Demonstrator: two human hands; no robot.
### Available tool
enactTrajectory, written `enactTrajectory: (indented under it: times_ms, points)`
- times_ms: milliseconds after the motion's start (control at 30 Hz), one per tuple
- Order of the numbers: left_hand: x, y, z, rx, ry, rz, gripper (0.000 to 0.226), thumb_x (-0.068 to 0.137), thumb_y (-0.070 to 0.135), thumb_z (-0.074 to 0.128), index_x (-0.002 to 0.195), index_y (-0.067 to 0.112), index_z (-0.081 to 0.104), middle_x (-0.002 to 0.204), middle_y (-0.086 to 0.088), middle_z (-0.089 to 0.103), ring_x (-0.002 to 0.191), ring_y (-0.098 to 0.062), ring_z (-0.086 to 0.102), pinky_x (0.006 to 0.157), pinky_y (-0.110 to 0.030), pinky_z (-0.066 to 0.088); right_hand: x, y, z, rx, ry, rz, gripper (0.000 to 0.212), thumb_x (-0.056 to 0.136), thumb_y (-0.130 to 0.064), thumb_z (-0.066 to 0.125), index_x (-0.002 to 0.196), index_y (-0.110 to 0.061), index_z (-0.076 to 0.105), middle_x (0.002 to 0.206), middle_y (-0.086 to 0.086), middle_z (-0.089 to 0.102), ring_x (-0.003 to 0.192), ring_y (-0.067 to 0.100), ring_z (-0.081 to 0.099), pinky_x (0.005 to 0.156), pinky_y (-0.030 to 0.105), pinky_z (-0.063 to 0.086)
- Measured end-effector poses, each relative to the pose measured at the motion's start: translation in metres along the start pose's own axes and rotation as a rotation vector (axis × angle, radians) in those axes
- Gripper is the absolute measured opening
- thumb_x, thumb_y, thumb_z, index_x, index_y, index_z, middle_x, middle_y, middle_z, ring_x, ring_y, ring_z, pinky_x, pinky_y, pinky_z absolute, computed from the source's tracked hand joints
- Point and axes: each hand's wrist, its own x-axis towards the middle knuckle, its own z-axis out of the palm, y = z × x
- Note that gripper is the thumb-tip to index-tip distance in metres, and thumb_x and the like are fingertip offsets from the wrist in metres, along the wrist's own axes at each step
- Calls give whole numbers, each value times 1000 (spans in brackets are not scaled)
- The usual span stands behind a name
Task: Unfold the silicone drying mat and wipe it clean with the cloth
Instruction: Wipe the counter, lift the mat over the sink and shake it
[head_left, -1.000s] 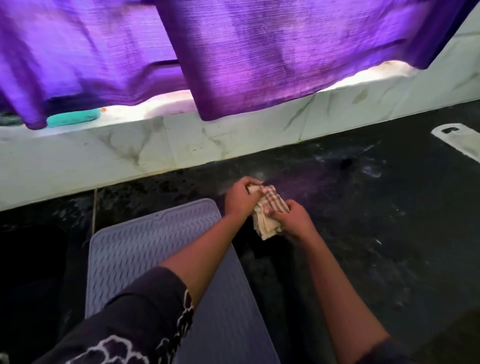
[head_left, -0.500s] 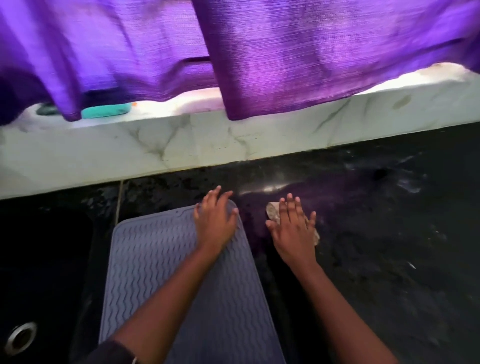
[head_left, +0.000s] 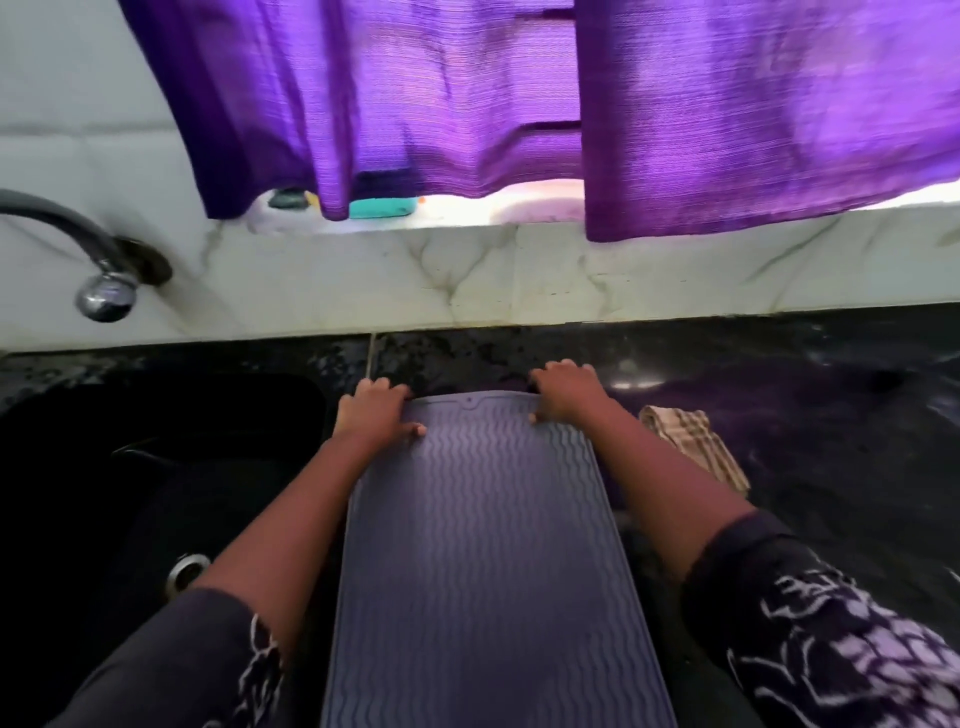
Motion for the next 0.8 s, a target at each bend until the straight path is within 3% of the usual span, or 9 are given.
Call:
enactTrajectory:
  times_ms: [100,167,267,333,467,567,667,800]
  points:
    - [-6,-11,-7,31,26,73,37,87,41,59,122,30,56,123,-5,55,122,-25,49,96,-40,35,-2,-5,-5,-88,79,-19,32,85,-26,58,116,-17,59,119,9,58,111,27,51,93,42,37]
    - [-10,-20,-10,29,154,108,26,90,33,55,114,29,63,116,-5,56,116,-26,51,91,-38,35,-8,-7,-13,-17,64,2,28,84,-19,57,111,-17,63,112,8,62,103,26,56,86,40,42]
    - [-22,-34,-29,-103,332,143,22,88,31,58,106,23,67,113,-7,59,112,-29,52,93,-39,35,-25,-6,-48,88,33,2,27,79,-21,63,107,-18,65,104,7,65,89,24,58,70,32,44]
    - [-33,-42,-52,-240,314,175,21,90,29,57,106,20,65,114,-6,65,110,-29,56,95,-38,37,-43,-5,-85,113,43,-50,27,78,-22,66,105,-17,66,96,5,65,85,22,55,72,32,44]
    - [-67,-62,-122,-384,388,241,16,89,26,60,102,18,66,105,-8,70,96,-28,62,77,-34,45,-89,-12,-169,157,76,-166,15,78,-23,70,89,-13,69,83,6,64,80,25,57,69,30,41]
    - [-97,-76,-193,-434,577,297,15,88,21,63,101,17,68,98,-10,71,91,-27,64,77,-35,47,-126,-25,-229,165,248,-178,18,76,-26,74,75,-10,65,72,11,61,72,23,54,59,29,35]
    - [-125,-90,-262,-458,721,353,15,87,17,65,101,13,70,94,-7,70,88,-19,62,71,-26,39,-155,-38,-278,296,570,-157,23,73,-26,77,86,-8,71,77,13,64,76,22,55,60,28,34]
    - [-144,-110,-314,-350,916,348,20,86,24,66,102,14,71,98,-11,72,94,-27,64,80,-32,46,-164,-61,-312,402,821,-173,22,74,-25,75,90,-9,73,75,7,62,73,13,53,58,25,34]
